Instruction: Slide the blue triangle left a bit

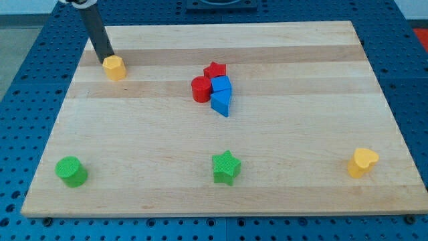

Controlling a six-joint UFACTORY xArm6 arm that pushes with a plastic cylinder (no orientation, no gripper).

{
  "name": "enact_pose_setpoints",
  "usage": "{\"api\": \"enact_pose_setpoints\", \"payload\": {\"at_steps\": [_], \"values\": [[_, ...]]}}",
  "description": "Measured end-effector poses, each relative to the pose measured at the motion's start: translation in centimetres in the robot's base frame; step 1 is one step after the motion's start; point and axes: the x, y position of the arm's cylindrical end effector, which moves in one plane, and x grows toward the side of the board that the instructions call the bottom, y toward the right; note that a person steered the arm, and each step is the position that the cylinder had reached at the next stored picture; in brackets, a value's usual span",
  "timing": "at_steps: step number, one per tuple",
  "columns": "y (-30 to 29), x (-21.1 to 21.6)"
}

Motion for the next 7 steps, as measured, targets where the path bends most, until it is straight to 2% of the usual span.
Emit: {"api": "enact_pose_setpoints", "payload": {"at_steps": [2,3,7], "values": [[0.5,4.7],[1.1,5.3],[4.0,3.5]]}}
